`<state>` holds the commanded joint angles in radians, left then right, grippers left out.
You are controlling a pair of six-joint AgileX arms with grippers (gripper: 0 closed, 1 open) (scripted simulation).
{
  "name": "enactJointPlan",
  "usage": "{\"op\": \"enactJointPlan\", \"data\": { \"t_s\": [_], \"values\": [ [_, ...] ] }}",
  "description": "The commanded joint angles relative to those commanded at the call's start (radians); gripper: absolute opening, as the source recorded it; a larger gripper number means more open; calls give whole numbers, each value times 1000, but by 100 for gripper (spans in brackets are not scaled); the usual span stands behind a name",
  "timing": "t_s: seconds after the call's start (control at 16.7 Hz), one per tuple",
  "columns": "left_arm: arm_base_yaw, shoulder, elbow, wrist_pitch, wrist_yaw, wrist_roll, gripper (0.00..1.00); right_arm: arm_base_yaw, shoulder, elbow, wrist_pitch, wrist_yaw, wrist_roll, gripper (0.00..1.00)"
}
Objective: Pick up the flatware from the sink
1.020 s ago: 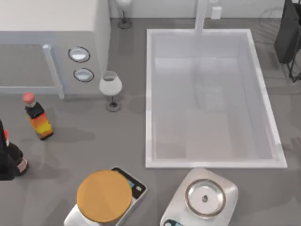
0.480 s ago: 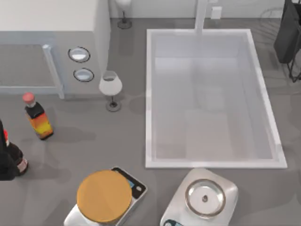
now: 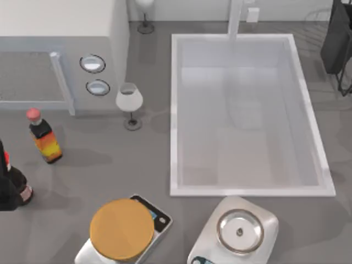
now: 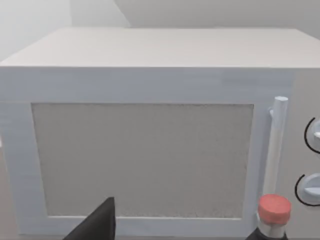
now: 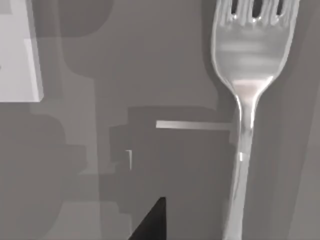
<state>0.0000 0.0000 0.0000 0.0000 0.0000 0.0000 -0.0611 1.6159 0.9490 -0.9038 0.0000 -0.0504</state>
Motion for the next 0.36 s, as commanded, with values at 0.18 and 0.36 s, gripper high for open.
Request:
{"op": "enactJointPlan", "data": {
  "t_s": [0.18,0.36],
  "values": [
    [0,0,0,0,0,0,100,0,0,0,0,0,0,100],
    [0,0,0,0,0,0,100,0,0,0,0,0,0,100]
  ]
}}
